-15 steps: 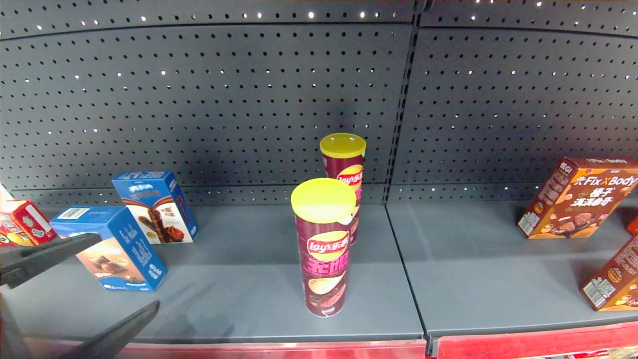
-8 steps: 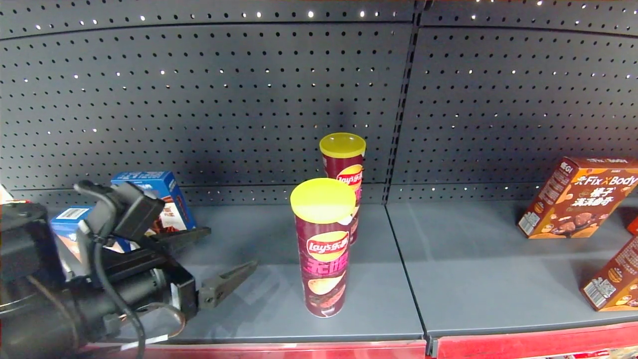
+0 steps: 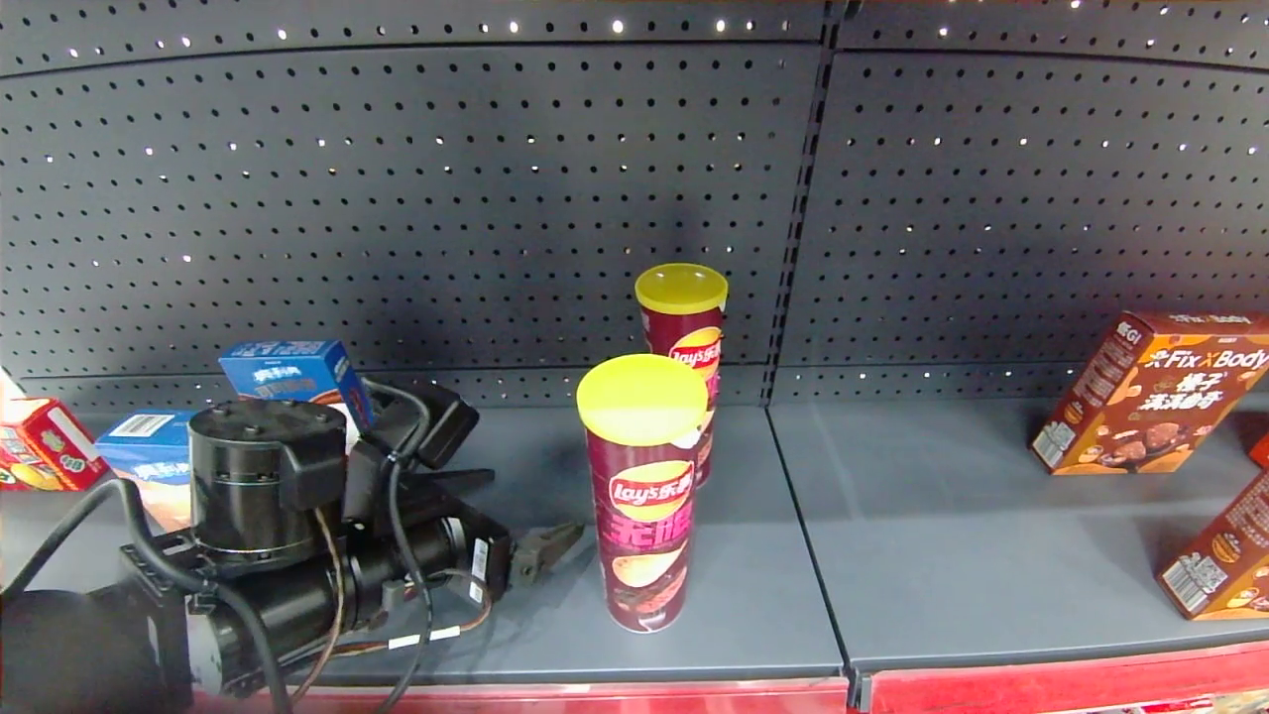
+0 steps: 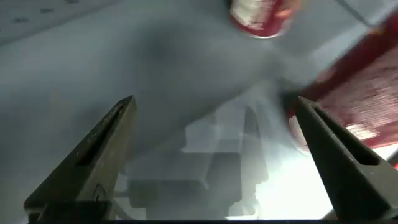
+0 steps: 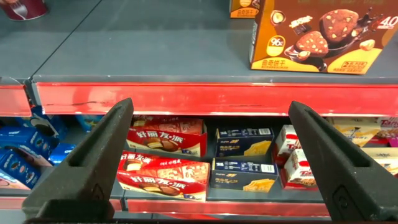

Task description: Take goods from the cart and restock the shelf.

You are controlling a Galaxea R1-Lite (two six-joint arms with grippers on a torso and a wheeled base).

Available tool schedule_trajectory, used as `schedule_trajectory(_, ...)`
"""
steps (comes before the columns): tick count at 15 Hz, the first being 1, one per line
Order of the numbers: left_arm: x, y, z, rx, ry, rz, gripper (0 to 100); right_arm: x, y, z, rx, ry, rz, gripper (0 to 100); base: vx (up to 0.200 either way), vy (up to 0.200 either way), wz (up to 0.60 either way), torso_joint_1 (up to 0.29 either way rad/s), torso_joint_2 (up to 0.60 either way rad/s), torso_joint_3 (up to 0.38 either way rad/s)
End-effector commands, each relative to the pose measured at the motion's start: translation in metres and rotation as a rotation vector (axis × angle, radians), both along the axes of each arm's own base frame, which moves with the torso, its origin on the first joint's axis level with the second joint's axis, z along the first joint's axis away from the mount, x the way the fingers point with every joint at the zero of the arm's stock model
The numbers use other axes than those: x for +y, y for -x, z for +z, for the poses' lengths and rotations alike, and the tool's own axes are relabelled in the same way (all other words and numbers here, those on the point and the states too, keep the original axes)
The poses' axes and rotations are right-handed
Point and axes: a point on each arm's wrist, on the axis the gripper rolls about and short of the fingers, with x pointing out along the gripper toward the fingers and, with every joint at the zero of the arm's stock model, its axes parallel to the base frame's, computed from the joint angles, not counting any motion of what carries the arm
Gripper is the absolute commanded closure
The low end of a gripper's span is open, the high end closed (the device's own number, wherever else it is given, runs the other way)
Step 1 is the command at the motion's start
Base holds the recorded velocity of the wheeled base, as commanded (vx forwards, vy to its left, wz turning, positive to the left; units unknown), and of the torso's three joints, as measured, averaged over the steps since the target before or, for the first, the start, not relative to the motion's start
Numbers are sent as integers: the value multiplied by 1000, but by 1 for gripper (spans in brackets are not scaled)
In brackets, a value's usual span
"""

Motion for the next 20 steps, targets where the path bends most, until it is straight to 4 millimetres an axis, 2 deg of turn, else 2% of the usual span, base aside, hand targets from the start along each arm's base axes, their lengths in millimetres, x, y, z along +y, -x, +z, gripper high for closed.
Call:
schedule_trajectory(1, -9, -1, -6, 20, -9, -19, 0, 0, 0, 0, 2, 0, 1, 0, 0, 0, 0, 0, 0, 0)
schedule_trajectory(3, -18, 0, -2, -2, -14, -13, 0, 0, 0, 0, 2, 0, 1, 0, 0, 0, 0, 0, 0, 0)
schedule_trajectory(12, -32, -6, 3, -25, -9, -26, 0, 0, 0, 0, 2, 0, 1, 0, 0, 0, 0, 0, 0, 0)
schedule_trajectory(16, -21, 0, -9, 7, -52, 5, 0, 0, 0, 0, 2, 0, 1, 0, 0, 0, 0, 0, 0, 0)
schedule_trajectory(20, -13, 8, -11, 9, -72, 6, 0, 0, 0, 0, 2, 0, 1, 0, 0, 0, 0, 0, 0, 0)
